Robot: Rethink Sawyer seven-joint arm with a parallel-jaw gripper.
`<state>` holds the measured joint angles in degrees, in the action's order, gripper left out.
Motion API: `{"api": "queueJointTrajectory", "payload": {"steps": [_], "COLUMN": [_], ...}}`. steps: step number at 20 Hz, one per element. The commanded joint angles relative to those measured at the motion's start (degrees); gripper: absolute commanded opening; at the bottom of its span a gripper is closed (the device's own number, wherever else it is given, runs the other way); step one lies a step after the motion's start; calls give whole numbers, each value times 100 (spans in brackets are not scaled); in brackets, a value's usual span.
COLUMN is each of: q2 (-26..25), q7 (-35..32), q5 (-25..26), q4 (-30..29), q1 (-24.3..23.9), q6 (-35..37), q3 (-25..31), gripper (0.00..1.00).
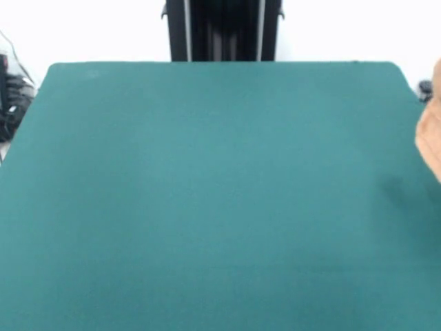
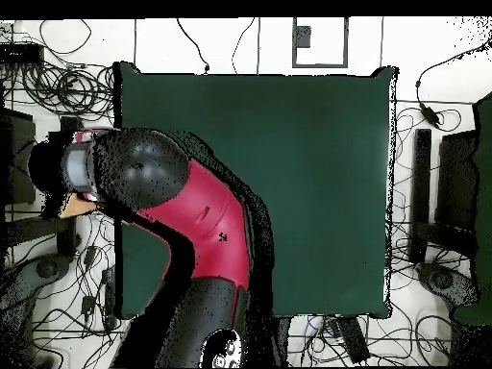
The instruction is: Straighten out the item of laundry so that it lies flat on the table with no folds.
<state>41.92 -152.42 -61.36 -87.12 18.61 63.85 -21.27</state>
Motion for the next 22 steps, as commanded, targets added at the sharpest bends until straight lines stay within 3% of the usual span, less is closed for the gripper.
{"api": "queueJointTrajectory", "payload": {"steps": [1, 7, 22], "q2": [-703, -1152, -1846], "q7": [-753, -413, -81], "q5": [-897, -470, 2414], "q4": [-1381, -1275, 17], "q1": [-103, -642, -1965], "q6": [-724, -499, 212], "q3": [1086, 1136, 543], "gripper": [0, 0, 0]}}
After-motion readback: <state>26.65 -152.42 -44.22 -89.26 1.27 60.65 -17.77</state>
